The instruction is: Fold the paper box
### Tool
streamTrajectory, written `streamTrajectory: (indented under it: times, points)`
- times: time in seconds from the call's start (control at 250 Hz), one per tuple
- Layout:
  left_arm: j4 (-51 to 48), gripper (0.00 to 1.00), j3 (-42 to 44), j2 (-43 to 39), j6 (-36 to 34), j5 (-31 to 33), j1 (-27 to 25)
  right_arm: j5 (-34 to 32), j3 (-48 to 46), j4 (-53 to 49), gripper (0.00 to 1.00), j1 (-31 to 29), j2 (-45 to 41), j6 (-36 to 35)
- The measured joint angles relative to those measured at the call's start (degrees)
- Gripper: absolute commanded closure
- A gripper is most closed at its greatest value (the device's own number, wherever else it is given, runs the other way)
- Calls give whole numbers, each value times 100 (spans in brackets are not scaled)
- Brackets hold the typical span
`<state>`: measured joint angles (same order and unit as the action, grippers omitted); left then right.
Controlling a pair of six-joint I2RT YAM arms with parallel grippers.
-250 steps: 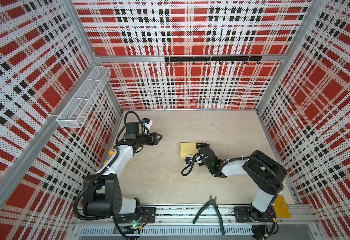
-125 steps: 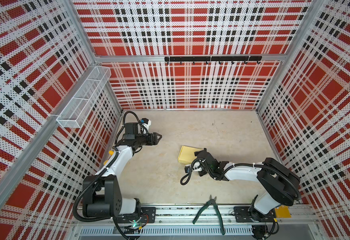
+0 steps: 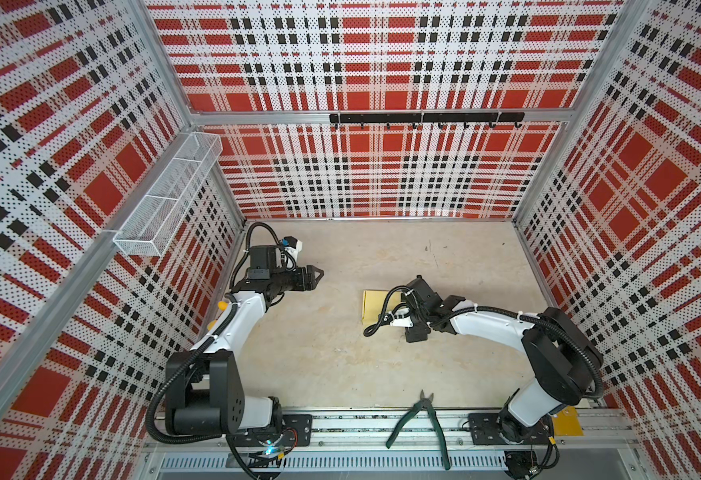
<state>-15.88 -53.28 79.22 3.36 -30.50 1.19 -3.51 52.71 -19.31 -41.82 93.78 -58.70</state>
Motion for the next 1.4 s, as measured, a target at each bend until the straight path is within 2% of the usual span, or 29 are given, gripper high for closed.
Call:
streamTrajectory:
  times: [0.196, 0.456, 0.7, 0.716, 0.736, 0.896, 1.228, 1.397]
  points:
    - [-2, 18, 0, 0, -61, 50, 0, 52, -44, -243, 0, -9, -81, 118]
    - [-192, 12, -24, 0, -444, 90, 13, 131, -278, -212, 0, 245, -962, 487]
    - [-612, 8, -446, 140, -769, 308, 35, 151, -380, 350, 0, 892, -1456, 1276]
    - [-614, 7, -468, 151, -782, 323, 35, 149, -402, 402, 0, 949, -1488, 1370]
    - [-625, 0, -501, 166, -811, 348, 33, 138, -424, 461, 0, 997, -1519, 1432]
    - [-632, 1, -540, 289, -1032, 542, 28, -50, -737, 1093, 0, 1471, -1766, 2240]
    - [522, 0, 437, 398, -1239, 935, 26, -404, -1998, 2573, 0, 2608, -2114, 3891]
    - [1421, 1, 953, 461, -1228, 863, 0, -271, -2800, 3724, 0, 3259, -2273, 4636]
